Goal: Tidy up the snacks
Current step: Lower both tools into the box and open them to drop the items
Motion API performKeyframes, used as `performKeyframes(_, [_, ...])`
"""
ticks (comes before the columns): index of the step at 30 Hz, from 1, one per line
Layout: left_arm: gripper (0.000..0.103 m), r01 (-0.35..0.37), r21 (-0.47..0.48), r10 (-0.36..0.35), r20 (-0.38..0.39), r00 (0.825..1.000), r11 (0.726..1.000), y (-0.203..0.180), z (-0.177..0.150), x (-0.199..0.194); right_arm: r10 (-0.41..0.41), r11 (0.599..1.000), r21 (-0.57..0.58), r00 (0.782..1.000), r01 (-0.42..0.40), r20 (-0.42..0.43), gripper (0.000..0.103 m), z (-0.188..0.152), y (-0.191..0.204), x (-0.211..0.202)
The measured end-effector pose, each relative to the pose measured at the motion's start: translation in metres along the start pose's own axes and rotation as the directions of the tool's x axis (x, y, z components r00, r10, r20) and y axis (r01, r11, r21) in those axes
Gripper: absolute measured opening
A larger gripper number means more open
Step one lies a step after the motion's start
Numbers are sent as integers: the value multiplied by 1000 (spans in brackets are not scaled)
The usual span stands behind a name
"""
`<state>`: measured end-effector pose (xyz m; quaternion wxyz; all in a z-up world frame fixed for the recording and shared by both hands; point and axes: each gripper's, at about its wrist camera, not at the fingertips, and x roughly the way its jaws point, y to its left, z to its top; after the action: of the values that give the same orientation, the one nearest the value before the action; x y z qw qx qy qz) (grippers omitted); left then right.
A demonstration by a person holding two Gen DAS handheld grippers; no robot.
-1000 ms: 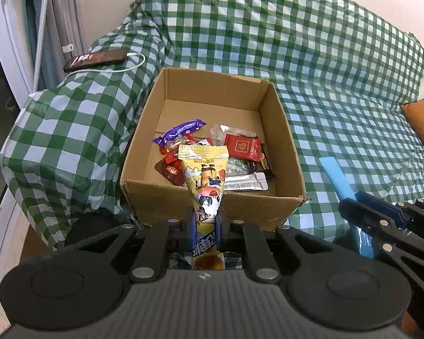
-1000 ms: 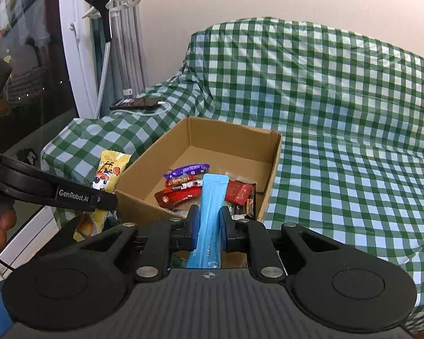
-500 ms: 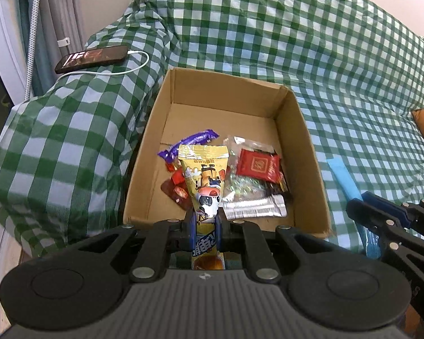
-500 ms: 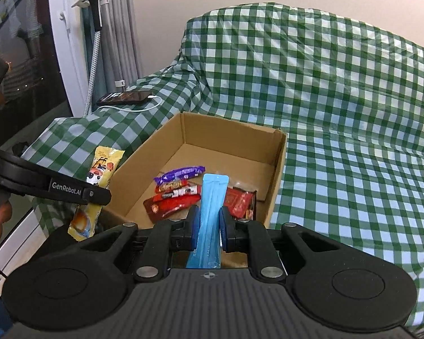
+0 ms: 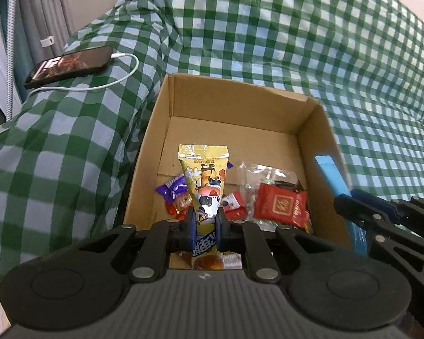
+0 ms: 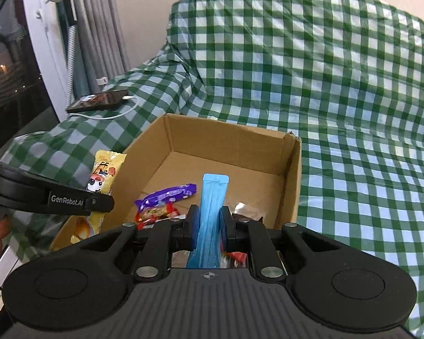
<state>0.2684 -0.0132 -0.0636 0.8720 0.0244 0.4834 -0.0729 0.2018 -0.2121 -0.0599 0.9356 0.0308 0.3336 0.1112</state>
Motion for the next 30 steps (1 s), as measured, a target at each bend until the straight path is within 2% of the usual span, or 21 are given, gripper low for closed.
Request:
performKeyframes(13, [14,-37,32,39,-66,997,999,3,29,74,1,999,43,998,2,-59,17,17,-22,81])
performKeyframes(14, [17,-38,39,40,-64,997,999,4,31,78,1,999,49,998,2,-61,19,18,-24,85])
performKeyframes(15, [36,-32,46,35,-64,997,998,4,34,79,8,998,57,998,-5,-60,21,20,-25,89])
performKeyframes(16, [76,-37,52,40,-64,997,998,4,37,78,11,997,71,999,-7,-52,23,22,-27,91])
performKeyframes(17, [94,-56,49,59,-58,997,997,5,39,76,15,996,85,999,-11,-42,36,24,-30,91])
performKeyframes(18, [103,-68,38,69,-27,997,997,6,41,70,16,995,101,999,-13,-33,45,27,-32,91])
performKeyframes(19, [103,-71,22,71,15,997,997,9,39,61,12,993,115,1000,-9,-22,59,29,-33,89])
performKeyframes(20, [103,-84,14,84,33,996,996,10,38,54,2,992,130,1000,-1,-10,66,30,-35,85])
performKeyframes(26, [103,-131,6,131,-37,991,991,13,3,24,-13,991,130,999,18,-38,85,15,-27,53])
performKeyframes(30, [103,-122,-1,122,-60,991,992,10,-31,-5,-34,995,93,998,38,-51,94,-10,-8,15])
